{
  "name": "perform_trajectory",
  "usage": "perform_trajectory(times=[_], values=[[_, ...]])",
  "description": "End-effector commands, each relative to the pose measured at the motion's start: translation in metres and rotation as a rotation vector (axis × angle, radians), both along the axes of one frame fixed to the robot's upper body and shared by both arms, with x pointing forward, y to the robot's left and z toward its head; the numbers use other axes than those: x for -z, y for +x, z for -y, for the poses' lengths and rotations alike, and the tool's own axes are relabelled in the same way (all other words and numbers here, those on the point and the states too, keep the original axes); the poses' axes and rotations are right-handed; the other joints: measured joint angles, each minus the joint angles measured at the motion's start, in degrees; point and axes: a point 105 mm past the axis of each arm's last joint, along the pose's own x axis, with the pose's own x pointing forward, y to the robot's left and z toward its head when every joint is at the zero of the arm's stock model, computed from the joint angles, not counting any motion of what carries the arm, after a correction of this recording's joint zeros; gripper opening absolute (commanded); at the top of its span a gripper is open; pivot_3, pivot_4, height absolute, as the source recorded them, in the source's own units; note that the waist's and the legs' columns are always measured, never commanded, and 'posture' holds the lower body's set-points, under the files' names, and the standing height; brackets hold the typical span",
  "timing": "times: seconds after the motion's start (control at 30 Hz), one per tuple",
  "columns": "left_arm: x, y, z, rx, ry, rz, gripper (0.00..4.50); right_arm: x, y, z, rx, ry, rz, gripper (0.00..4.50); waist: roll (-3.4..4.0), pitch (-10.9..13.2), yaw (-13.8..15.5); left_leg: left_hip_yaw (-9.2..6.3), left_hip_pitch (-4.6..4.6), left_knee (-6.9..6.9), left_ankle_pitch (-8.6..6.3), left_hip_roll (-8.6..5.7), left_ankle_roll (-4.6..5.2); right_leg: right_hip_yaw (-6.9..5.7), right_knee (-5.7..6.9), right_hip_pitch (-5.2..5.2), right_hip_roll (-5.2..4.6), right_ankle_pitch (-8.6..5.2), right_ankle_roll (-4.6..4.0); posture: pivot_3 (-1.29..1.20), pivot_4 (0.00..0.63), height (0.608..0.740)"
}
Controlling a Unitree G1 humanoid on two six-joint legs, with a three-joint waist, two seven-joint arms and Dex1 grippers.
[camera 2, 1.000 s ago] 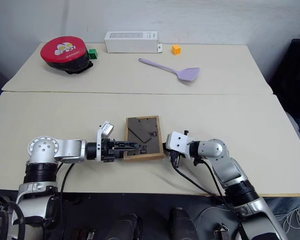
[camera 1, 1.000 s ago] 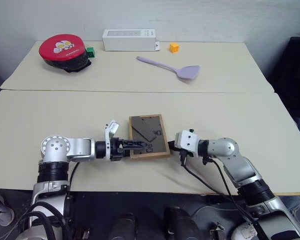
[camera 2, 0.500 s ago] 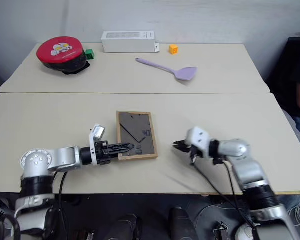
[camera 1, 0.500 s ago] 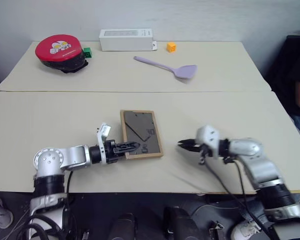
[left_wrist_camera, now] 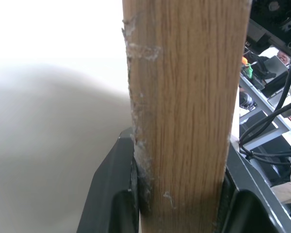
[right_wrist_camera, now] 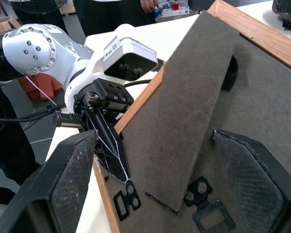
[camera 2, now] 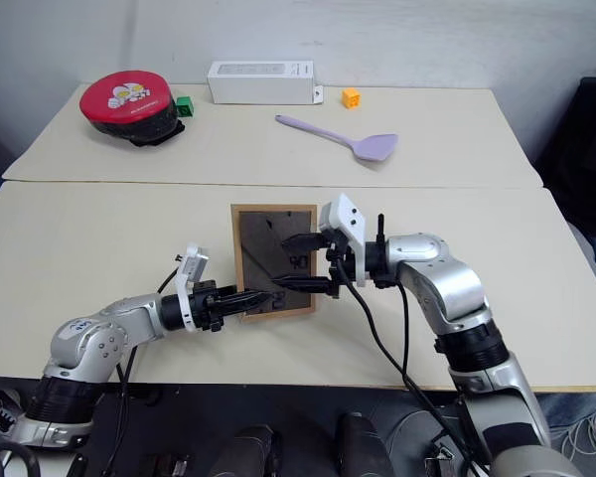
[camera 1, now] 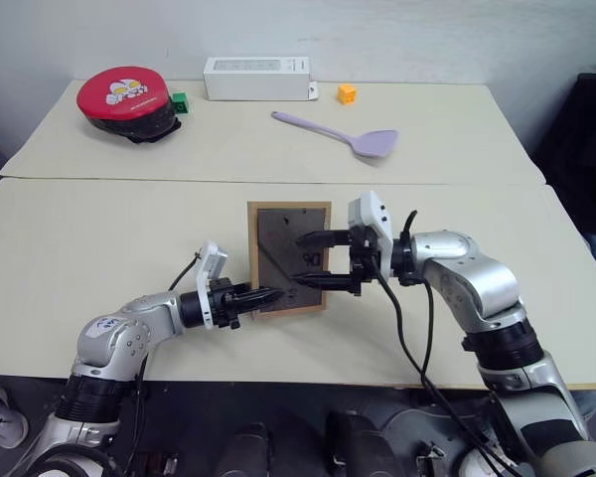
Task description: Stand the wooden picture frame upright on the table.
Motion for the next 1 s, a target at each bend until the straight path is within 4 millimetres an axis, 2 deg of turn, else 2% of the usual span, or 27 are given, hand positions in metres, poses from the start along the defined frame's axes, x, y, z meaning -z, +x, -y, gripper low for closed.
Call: perform_trajectory(times=[0.03, 0.13, 0.23, 0.37, 0.5, 0.63, 0.7, 0.77, 0.87, 1.0], values=[[0.005, 0.000, 0.004, 0.010, 0.036, 0.003, 1.27, -0.004, -0.007, -0.014, -0.067, 0.022, 0.021, 3.94, 0.00, 0.00, -0.04, 0.00, 0.00, 0.00, 0.00, 0.01, 0.00, -0.01, 0.03, 0.00, 0.01, 0.00, 0.00, 0.00, 0.150, 0.740], [0.003, -0.002, 0.001, 0.013, 0.017, -0.031, 1.27, -0.009, -0.018, -0.017, -0.126, 0.045, 0.023, 3.94, 0.00, 0.00, 0.10, -0.01, 0.01, 0.00, 0.01, 0.01, -0.01, -0.02, 0.07, -0.02, 0.01, 0.00, 0.00, 0.00, 0.150, 0.740], [0.000, -0.001, -0.002, 0.000, -0.010, -0.058, 1.27, -0.011, -0.027, -0.010, -0.163, 0.054, 0.036, 3.94, 0.00, 0.00, 0.02, -0.01, -0.03, 0.01, -0.01, 0.01, 0.02, -0.02, 0.04, -0.02, 0.00, 0.00, 0.01, 0.00, 0.150, 0.740], [-0.006, 0.002, -0.010, -0.035, -0.070, -0.154, 1.27, -0.008, -0.037, 0.016, -0.178, 0.036, 0.085, 3.94, -0.01, 0.01, 0.03, -0.04, -0.09, 0.00, -0.02, 0.01, 0.04, -0.05, -0.02, -0.05, 0.01, 0.00, 0.01, 0.00, 0.150, 0.740], [-0.012, -0.002, -0.013, -0.014, -0.100, -0.238, 1.27, -0.008, -0.032, 0.033, -0.127, 0.024, 0.214, 3.94, -0.02, 0.01, -0.07, -0.04, -0.12, 0.01, -0.02, 0.01, 0.04, -0.05, -0.01, -0.08, 0.01, 0.01, 0.02, 0.00, 0.150, 0.740], [-0.023, -0.011, -0.026, 0.036, -0.110, -0.504, 1.27, -0.024, -0.015, 0.062, 0.024, 0.087, 0.431, 3.94, -0.07, 0.05, -0.16, -0.05, -0.15, 0.01, 0.02, 0.06, -0.03, -0.06, 0.09, -0.16, 0.11, 0.01, 0.02, 0.00, 0.150, 0.740], [-0.032, -0.017, -0.031, 0.097, -0.134, -0.603, 1.27, -0.022, -0.013, 0.077, 0.033, 0.014, 0.624, 3.94, -0.07, 0.05, -0.13, -0.05, -0.17, 0.02, 0.02, 0.04, -0.03, -0.08, 0.11, -0.18, 0.11, 0.01, 0.02, 0.00, 0.150, 0.740], [-0.043, -0.019, -0.034, 0.147, -0.188, -0.648, 1.27, -0.015, -0.013, 0.083, 0.001, -0.091, 0.826, 3.94, -0.07, 0.05, -0.20, -0.05, -0.16, 0.00, 0.01, 0.00, -0.02, -0.06, 0.12, -0.17, 0.08, 0.01, 0.02, 0.00, 0.150, 0.740], [-0.062, -0.017, -0.036, 0.196, -0.283, -0.695, 1.27, -0.005, -0.008, 0.079, -0.051, -0.205, 1.115, 3.94, -0.07, 0.06, -0.41, -0.05, -0.17, 0.02, 0.00, -0.02, 0.00, -0.05, 0.09, -0.16, 0.04, 0.02, 0.04, 0.00, 0.150, 0.740], [-0.071, -0.018, -0.027, 0.255, -0.315, -0.752, 1.27, 0.003, 0.002, 0.063, -0.034, -0.186, 1.283, 3.94, -0.07, 0.06, -1.35, -0.06, -0.15, 0.09, 0.04, 0.00, -0.07, -0.05, 0.14, -0.17, 0.06, 0.03, 0.06, 0.00, 0.150, 0.740]])
